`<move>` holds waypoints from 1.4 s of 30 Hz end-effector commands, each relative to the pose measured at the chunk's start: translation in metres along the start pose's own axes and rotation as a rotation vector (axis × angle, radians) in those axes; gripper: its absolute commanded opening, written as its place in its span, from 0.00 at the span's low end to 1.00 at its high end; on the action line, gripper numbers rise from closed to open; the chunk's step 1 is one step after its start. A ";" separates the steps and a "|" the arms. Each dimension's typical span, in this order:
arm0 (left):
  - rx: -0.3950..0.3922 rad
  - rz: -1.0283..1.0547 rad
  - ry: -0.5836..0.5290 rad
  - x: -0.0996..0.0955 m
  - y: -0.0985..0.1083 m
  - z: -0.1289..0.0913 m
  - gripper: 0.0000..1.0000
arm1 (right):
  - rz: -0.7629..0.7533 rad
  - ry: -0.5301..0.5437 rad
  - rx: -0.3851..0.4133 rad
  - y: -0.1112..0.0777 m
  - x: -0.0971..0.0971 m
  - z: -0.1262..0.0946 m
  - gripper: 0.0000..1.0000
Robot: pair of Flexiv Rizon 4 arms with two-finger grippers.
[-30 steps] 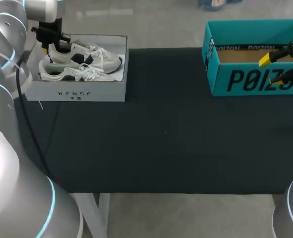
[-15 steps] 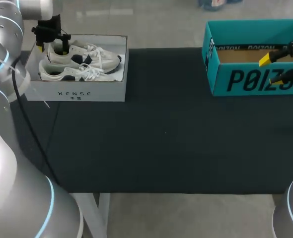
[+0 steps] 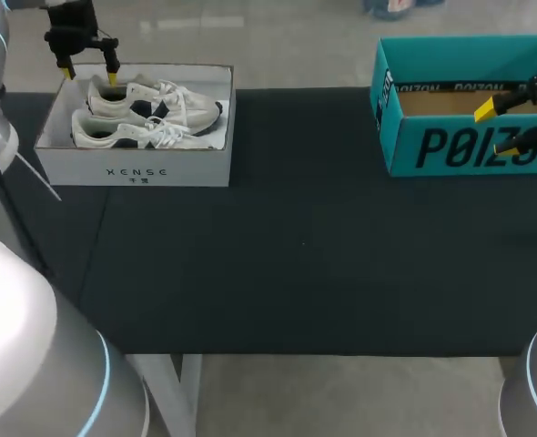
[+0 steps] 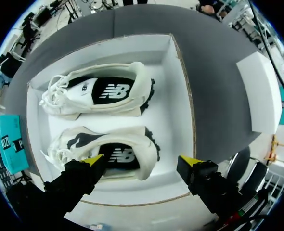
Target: Take the shoe out of the shoebox, open the shoe tongue, remove and reinsert the insole, then place the shoe into the shoebox
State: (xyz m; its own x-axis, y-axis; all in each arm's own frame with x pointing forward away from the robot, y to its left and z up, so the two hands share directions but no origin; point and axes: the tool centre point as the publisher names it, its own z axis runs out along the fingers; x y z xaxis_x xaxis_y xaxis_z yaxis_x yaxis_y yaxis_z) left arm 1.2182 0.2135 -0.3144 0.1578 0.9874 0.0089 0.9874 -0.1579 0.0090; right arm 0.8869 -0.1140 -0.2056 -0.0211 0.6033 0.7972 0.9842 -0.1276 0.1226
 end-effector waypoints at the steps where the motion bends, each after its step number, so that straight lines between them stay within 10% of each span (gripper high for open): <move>1: -0.154 0.009 0.006 -0.011 -0.068 -0.018 1.00 | 0.001 -0.003 0.000 0.000 0.000 0.000 1.00; 18: -0.192 -0.021 0.099 -0.024 -0.132 0.000 1.00 | 0.001 -0.003 0.000 0.000 0.000 0.000 1.00; 42: -0.117 -0.141 0.082 -0.004 -0.106 0.034 1.00 | 0.001 -0.003 0.000 0.000 0.000 0.000 1.00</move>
State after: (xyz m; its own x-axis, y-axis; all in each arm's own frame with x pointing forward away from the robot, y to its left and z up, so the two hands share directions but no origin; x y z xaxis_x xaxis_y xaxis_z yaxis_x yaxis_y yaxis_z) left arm 1.1059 0.2266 -0.3435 0.0155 0.9964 0.0831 0.9883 -0.0279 0.1503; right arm 0.8869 -0.1139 -0.2056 -0.0212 0.6033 0.7973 0.9842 -0.1274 0.1226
